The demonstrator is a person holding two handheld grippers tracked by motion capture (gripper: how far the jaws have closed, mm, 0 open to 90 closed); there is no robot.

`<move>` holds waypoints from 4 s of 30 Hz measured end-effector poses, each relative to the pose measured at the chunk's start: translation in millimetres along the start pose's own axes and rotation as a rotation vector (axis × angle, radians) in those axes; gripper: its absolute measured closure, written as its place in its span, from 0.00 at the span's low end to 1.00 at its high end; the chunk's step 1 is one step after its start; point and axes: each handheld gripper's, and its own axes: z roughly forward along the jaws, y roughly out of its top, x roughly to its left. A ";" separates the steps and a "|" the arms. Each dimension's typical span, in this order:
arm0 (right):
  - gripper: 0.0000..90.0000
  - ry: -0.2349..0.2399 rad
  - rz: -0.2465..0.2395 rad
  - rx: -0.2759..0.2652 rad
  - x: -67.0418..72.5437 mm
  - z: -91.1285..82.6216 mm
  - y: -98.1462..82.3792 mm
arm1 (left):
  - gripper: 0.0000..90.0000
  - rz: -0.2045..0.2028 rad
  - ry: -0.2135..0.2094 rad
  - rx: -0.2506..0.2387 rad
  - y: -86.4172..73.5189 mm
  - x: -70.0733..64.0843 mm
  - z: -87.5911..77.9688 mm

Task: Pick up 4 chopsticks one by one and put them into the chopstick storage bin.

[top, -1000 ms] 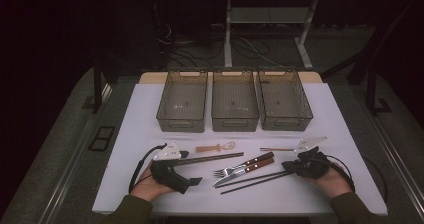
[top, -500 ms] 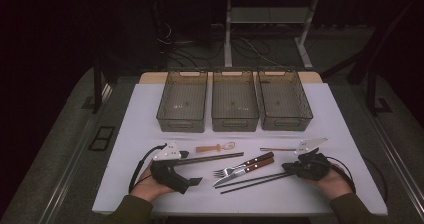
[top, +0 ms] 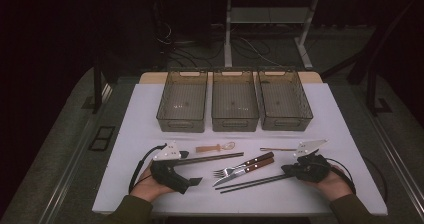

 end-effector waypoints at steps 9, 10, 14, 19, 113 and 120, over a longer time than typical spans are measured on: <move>1.00 0.004 -0.001 -0.001 2.6 -4.1 -3.9 | 0.00 -0.005 0.000 -0.001 -0.1 -0.5 -0.1; 1.00 0.002 0.002 -0.001 3.1 -4.9 -4.5 | 0.00 -0.006 0.001 -0.001 -0.1 -0.4 -0.1; 1.00 0.005 -0.001 -0.006 3.7 -6.5 -6.3 | 0.00 -0.006 0.000 0.000 -0.1 -0.6 0.2; 1.00 0.009 -0.002 -0.003 5.1 -7.1 -7.3 | 0.00 -0.006 0.000 0.000 -0.1 -0.7 0.1; 0.87 0.221 -0.302 -0.029 30.3 11.3 10.0 | 0.00 0.003 -0.009 0.012 -0.1 -1.2 2.2; 0.87 0.220 -0.326 -0.026 32.3 11.0 9.1 | 0.00 0.003 -0.010 0.012 -0.1 -1.4 2.5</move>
